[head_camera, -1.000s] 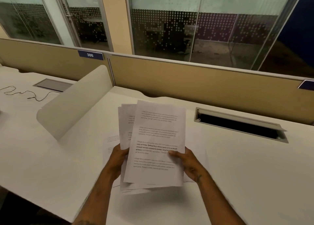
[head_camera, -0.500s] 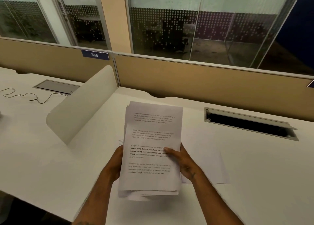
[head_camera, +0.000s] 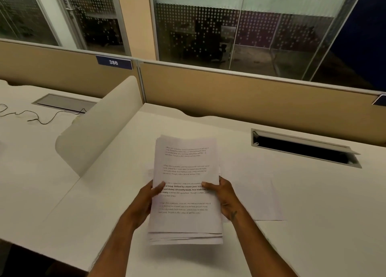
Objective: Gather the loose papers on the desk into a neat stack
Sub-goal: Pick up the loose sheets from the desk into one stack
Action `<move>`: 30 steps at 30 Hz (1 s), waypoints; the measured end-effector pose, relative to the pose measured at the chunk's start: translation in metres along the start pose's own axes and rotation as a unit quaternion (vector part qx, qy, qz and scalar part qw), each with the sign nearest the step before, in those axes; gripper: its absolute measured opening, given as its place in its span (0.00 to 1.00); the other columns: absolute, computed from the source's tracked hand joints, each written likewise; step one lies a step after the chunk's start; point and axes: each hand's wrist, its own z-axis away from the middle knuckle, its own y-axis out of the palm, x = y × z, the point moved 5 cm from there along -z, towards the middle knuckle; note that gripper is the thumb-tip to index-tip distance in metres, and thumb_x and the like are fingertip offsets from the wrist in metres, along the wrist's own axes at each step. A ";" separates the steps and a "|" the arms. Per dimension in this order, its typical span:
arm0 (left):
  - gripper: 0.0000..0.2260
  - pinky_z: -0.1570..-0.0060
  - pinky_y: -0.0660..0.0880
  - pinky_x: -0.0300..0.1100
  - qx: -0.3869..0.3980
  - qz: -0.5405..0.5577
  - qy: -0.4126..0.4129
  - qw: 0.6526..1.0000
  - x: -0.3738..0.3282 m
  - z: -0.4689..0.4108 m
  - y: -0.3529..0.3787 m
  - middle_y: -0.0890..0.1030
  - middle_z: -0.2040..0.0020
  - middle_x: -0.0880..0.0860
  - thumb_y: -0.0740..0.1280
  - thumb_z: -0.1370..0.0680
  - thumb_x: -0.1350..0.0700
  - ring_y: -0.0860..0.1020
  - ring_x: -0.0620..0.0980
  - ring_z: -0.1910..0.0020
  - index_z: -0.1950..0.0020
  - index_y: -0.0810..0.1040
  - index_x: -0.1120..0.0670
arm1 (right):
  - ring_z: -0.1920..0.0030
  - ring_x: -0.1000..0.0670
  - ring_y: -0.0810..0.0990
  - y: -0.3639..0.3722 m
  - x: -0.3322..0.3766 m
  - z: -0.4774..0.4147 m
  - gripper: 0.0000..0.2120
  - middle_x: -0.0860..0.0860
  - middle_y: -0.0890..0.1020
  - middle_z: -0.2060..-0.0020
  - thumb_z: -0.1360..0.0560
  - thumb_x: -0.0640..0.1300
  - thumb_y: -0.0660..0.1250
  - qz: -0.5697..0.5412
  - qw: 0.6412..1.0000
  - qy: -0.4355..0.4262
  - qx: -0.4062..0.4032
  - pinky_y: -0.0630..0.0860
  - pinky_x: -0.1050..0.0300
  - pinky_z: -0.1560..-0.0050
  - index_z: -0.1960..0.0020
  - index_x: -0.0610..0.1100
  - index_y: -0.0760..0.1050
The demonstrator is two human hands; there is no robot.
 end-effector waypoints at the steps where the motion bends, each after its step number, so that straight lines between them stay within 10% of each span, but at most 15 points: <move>1: 0.25 0.43 0.79 0.64 -0.006 -0.031 0.009 0.999 0.004 0.000 0.000 0.85 0.39 0.57 0.74 0.28 0.42 0.84 0.61 0.43 0.33 0.77 0.49 | 0.46 0.38 0.85 0.000 0.000 -0.001 0.19 0.41 0.86 0.46 0.29 0.34 0.74 0.005 1.000 0.003 0.000 0.80 0.39 0.42 0.38 0.40 0.79; 6: 0.38 0.44 0.82 0.55 -0.064 -0.041 0.049 0.996 0.019 0.000 -0.024 0.86 0.41 0.56 0.82 0.40 0.41 0.84 0.61 0.43 0.34 0.78 0.51 | 0.51 0.47 0.83 -0.055 0.013 -0.007 0.13 0.46 0.85 0.48 0.26 0.50 0.74 0.157 0.979 -0.003 -0.133 0.77 0.55 0.53 0.45 0.45 0.81; 11: 0.34 0.44 0.81 0.60 -0.096 0.003 0.054 0.994 0.023 0.010 -0.051 0.86 0.41 0.58 0.82 0.36 0.47 0.84 0.62 0.44 0.32 0.76 0.52 | 0.34 0.33 0.69 -0.191 0.001 0.021 0.37 0.35 0.69 0.32 0.28 0.60 0.71 0.465 0.753 0.171 -0.433 0.69 0.37 0.36 0.29 0.38 0.66; 15: 0.18 0.39 0.75 0.68 -0.126 0.026 0.049 0.990 0.028 0.010 -0.061 0.84 0.40 0.62 0.68 0.22 0.62 0.82 0.68 0.42 0.33 0.76 0.53 | 0.34 0.33 0.68 -0.220 -0.018 0.036 0.42 0.35 0.67 0.33 0.32 0.59 0.76 0.443 0.749 0.232 -0.435 0.69 0.35 0.37 0.30 0.36 0.64; 19: 0.17 0.46 0.80 0.65 -0.131 0.017 0.040 0.990 0.027 0.010 -0.057 0.84 0.40 0.62 0.66 0.21 0.64 0.82 0.68 0.43 0.32 0.75 0.53 | 0.44 0.33 0.80 -0.244 -0.036 0.027 0.37 0.35 0.83 0.46 0.42 0.54 0.81 0.323 0.820 0.216 -0.420 0.75 0.37 0.39 0.40 0.36 0.77; 24: 0.17 0.54 0.84 0.58 -0.123 0.016 0.064 0.990 0.019 0.004 -0.051 0.85 0.42 0.60 0.68 0.21 0.62 0.85 0.64 0.48 0.33 0.75 0.51 | 0.50 0.34 0.83 -0.223 0.026 0.046 0.18 0.34 0.84 0.48 0.33 0.40 0.76 0.209 0.850 0.032 -0.482 0.81 0.39 0.47 0.45 0.33 0.80; 27: 0.29 0.55 0.84 0.57 -0.117 0.011 0.071 0.991 0.011 0.004 -0.047 0.86 0.43 0.59 0.80 0.33 0.49 0.86 0.63 0.49 0.34 0.76 0.51 | 0.54 0.36 0.82 -0.181 0.096 0.078 0.10 0.35 0.83 0.51 0.27 0.37 0.72 0.313 0.763 -0.191 -0.532 0.81 0.43 0.52 0.47 0.34 0.80; 30: 0.19 0.54 0.84 0.59 -0.110 0.010 0.072 0.991 0.010 0.000 -0.044 0.86 0.43 0.60 0.74 0.25 0.57 0.85 0.64 0.49 0.36 0.77 0.50 | 0.60 0.36 0.81 -0.135 0.116 0.094 0.09 0.37 0.82 0.55 0.28 0.33 0.72 0.493 0.654 -0.316 -0.479 0.81 0.49 0.63 0.48 0.35 0.82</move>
